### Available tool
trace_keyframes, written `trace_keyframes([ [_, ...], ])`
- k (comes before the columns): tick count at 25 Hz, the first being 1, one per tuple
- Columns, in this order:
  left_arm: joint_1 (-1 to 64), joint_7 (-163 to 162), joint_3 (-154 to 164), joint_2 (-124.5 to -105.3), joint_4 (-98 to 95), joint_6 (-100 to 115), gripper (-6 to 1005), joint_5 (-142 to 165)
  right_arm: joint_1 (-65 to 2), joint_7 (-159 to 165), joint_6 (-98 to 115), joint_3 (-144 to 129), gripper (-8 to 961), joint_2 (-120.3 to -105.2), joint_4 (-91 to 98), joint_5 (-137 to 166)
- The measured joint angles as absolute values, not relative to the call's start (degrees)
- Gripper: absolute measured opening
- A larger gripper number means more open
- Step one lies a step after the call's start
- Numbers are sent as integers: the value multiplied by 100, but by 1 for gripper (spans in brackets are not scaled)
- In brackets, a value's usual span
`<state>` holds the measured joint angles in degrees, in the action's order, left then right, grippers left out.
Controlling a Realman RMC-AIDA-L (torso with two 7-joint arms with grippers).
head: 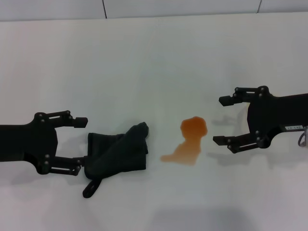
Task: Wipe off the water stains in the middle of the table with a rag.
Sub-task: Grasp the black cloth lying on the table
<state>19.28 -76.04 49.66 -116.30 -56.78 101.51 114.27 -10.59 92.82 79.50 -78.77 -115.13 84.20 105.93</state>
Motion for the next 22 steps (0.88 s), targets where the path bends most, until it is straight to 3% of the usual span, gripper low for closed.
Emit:
trace_keyframes([
  [5,2075,-8128,4966,-11490,-5719,10098,889,11611,-1064,9381,7936,-7889,872,-11519,8557,10621],
  [13,3026,-9539,5007,-11199,-5732,10155,890,12999,-1063,9456,7891,-8018,872,-11522,8620,10582],
  [16,3372,-9720,5036,-11234,-5731,10263,889,13551,-1075,9456,7866,-8039,872,-11522,8657,10572],
  [22,3966,-9831,5207,-11518,-5691,10251,889,14540,-1109,9457,7800,-8102,873,-11522,8718,10566],
])
